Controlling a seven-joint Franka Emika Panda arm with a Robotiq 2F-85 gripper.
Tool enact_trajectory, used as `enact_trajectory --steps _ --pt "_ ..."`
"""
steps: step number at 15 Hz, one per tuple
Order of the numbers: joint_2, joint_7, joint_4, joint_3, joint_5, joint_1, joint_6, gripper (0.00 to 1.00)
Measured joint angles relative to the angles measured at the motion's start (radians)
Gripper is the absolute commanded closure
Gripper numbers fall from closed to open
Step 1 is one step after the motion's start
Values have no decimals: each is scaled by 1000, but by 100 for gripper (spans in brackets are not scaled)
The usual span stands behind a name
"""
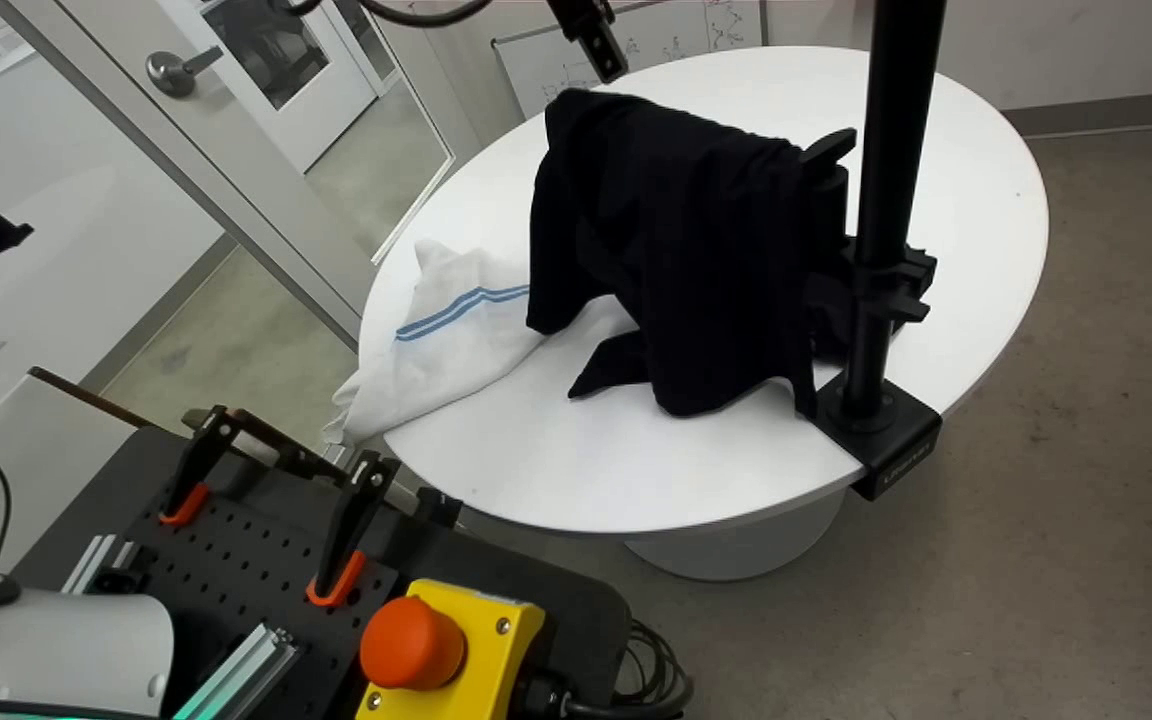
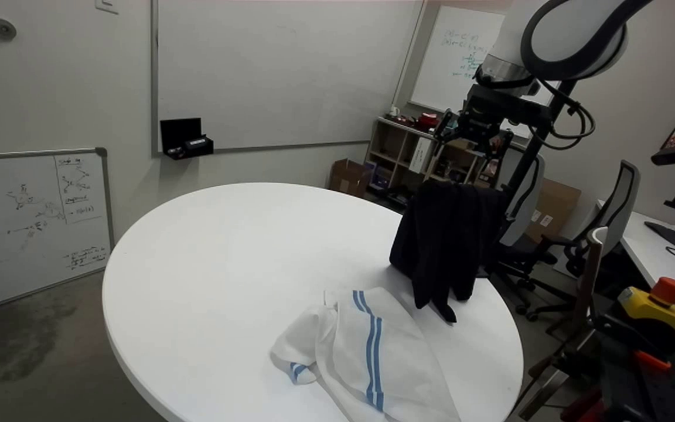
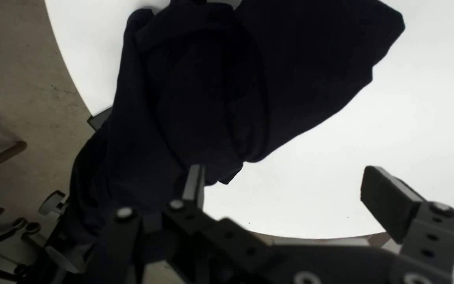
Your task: Take the black shirt off the stand and put it on the table
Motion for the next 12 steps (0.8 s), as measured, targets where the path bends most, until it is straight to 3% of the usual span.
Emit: enact_trajectory --steps 11,12 --pt "104 320 12 -81 30 97 59 0" --pt "111 338 13 -83 31 102 59 25"
